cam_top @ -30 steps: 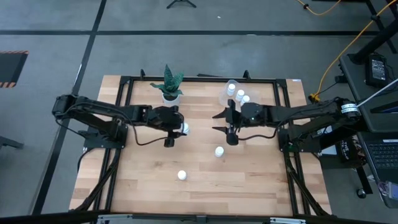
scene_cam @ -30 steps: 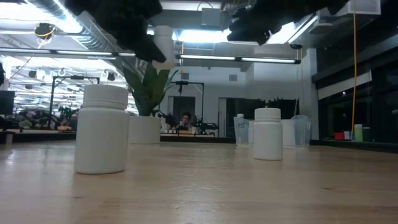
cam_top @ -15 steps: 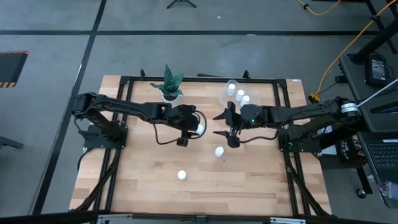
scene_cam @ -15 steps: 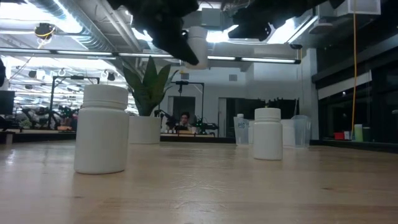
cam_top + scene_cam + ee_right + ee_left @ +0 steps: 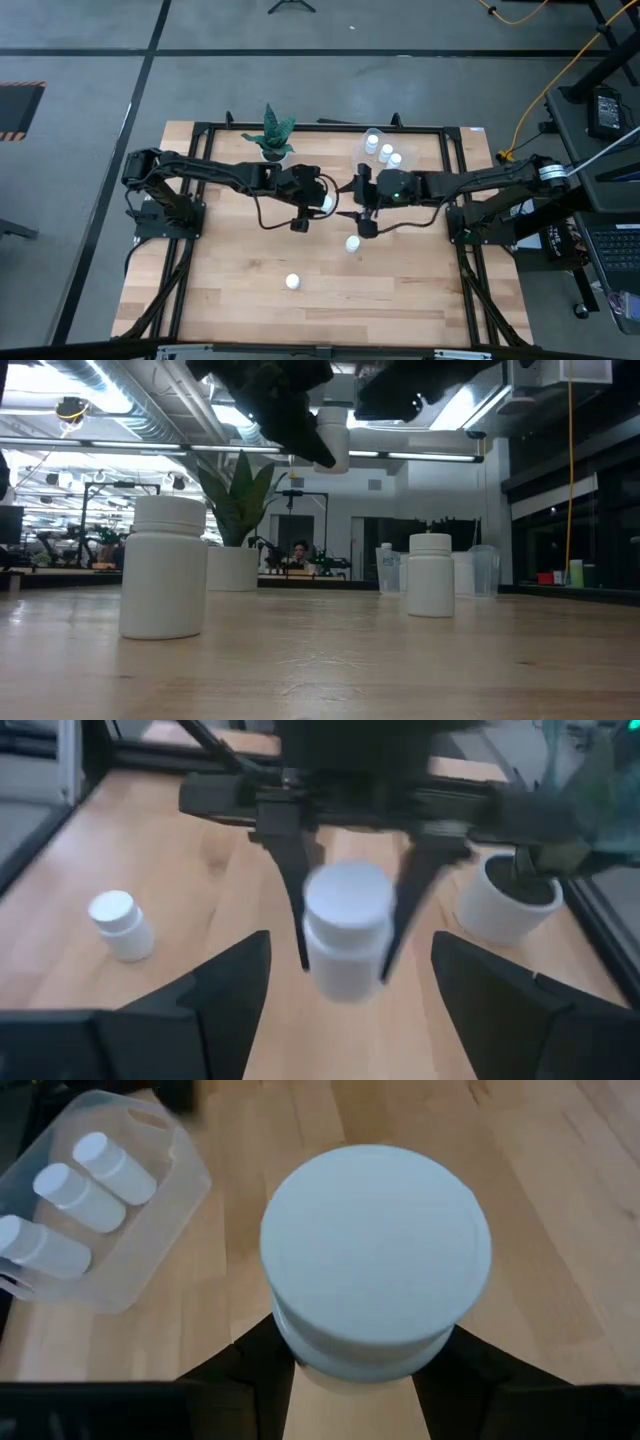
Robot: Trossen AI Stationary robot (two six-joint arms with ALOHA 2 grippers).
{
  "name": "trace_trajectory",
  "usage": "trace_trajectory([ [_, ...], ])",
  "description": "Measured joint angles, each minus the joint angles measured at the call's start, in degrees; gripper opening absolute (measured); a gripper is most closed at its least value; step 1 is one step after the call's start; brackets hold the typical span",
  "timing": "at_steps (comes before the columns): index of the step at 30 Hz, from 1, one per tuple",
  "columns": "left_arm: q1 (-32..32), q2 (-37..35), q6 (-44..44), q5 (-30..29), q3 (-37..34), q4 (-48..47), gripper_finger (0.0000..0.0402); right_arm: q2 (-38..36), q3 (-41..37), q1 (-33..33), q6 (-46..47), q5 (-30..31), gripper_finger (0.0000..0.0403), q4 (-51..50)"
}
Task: Pick and place pill bottles into a basket
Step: Put the white pill bottle into the transparent bin
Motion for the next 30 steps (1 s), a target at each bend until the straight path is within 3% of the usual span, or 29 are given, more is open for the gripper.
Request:
trace_trajectory([
  [4, 1.22, -0.02, 0.06, 1.48, 0.0, 0.08, 0.016, 4.72, 5.79, 0.08, -1.47, 3.71, 0.0279, -5.2],
  [16, 1.5, -0.02, 3.54, 2.45, 0.0, -0.03, 0.016, 12.71, 13.42, -0.06, -2.88, 3.92, 0.0276, -8.01],
  [30, 1.5, -0.02, 5.04, 2.97, 0.0, 0.44, 0.016, 11.79, 13.65, -0.04, -2.82, 3.72, 0.0204, -11.49],
])
